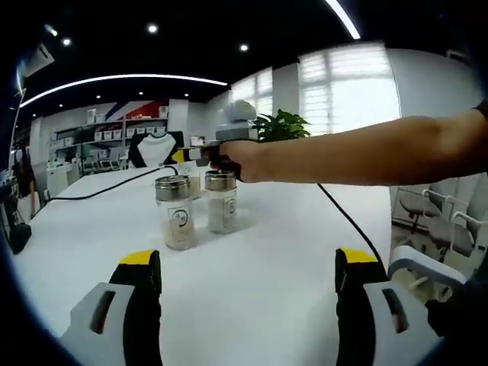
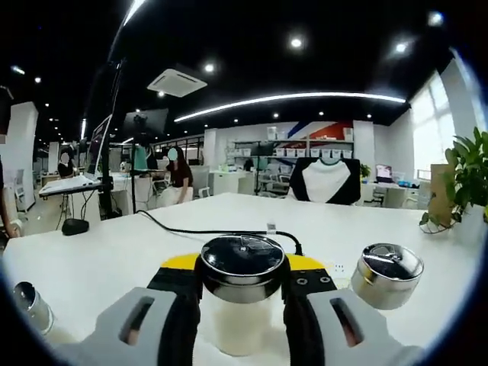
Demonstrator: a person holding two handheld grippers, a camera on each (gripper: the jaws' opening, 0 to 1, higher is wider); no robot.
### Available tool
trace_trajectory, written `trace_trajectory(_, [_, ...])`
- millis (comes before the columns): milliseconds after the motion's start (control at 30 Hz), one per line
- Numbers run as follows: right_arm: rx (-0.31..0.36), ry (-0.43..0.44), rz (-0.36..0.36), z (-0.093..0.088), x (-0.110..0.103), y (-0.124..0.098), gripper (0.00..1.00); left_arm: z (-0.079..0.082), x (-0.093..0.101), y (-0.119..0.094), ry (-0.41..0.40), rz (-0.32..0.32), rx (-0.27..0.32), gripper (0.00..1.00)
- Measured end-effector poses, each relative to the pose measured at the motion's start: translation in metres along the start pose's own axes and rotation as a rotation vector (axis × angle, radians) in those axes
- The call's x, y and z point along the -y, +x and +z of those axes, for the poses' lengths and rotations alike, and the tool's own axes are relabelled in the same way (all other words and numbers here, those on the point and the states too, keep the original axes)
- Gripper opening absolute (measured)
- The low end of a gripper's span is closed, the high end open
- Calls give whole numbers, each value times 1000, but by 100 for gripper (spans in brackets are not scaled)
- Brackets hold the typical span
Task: Rotate the seasoning bottle until the label or dispensing opening points toward the visible target arrow and the bottle remains upright within the marked orientation range
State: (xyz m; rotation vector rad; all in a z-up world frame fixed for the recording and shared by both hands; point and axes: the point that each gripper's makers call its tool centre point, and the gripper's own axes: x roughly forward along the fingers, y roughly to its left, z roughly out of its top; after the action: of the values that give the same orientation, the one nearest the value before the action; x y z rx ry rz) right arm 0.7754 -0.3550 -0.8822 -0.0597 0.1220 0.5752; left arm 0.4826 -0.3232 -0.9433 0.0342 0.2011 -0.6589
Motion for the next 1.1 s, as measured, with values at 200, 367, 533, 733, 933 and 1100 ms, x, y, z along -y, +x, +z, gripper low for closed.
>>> trace_trajectory(200, [-44, 23, 13, 1, 4, -5, 38, 0, 3, 1, 4, -6, 0, 100])
trace_trajectory(367, [-22, 58, 27, 3, 7, -20, 38, 0, 3, 1, 7, -8, -2, 100])
trace_trajectory(533, [-16, 107, 31, 5, 11, -39, 38, 4, 5, -1, 7, -10, 9, 99])
trace_trajectory(733, [-1, 16, 63, 16, -3, -66, 38, 5, 10, 0, 14, -17, 13, 98])
trace_trajectory(933, [-8, -63, 78, 19, -14, -86, 38, 7, 20, 2, -10, -44, 26, 96])
trace_trajectory(1100, [13, -50, 83, 21, -14, -114, 38, 12, 25, 0, 14, -47, 38, 96])
